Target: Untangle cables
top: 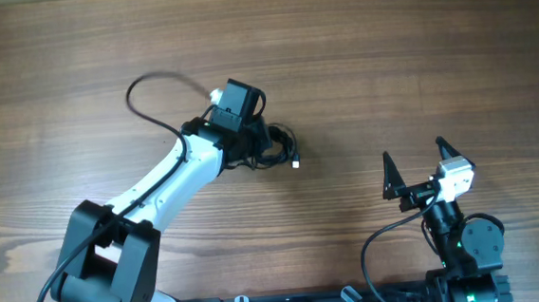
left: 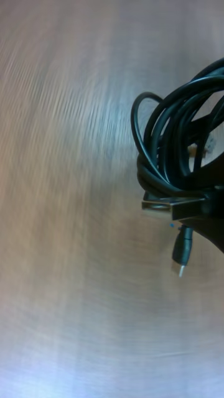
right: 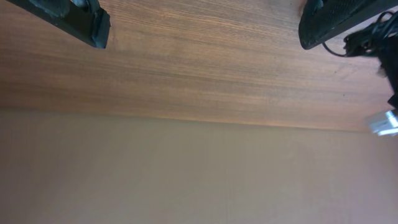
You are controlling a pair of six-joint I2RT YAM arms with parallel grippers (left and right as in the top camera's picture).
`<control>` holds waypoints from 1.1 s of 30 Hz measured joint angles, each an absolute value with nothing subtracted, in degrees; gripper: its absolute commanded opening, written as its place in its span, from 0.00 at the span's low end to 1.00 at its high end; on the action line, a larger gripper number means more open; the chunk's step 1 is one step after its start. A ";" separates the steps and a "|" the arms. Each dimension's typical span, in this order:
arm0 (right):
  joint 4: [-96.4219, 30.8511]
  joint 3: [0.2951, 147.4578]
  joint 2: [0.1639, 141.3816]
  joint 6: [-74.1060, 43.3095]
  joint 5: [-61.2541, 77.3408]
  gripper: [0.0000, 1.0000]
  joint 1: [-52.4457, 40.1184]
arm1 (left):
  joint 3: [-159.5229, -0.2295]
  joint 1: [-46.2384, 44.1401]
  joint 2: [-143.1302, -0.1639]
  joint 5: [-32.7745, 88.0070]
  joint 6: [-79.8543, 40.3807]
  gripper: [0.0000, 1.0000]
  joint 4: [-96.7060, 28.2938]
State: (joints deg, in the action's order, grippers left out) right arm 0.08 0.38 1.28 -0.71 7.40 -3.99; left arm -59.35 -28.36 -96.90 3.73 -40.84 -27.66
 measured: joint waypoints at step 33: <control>0.08 0.38 1.28 -0.71 7.40 1.00 -3.99 | -59.35 -29.63 -96.90 4.45 -44.88 0.51 -29.61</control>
State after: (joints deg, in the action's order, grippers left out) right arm 0.08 0.38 1.28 -0.71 7.40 -3.99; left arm -59.35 -29.63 -96.90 4.45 -44.88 -29.61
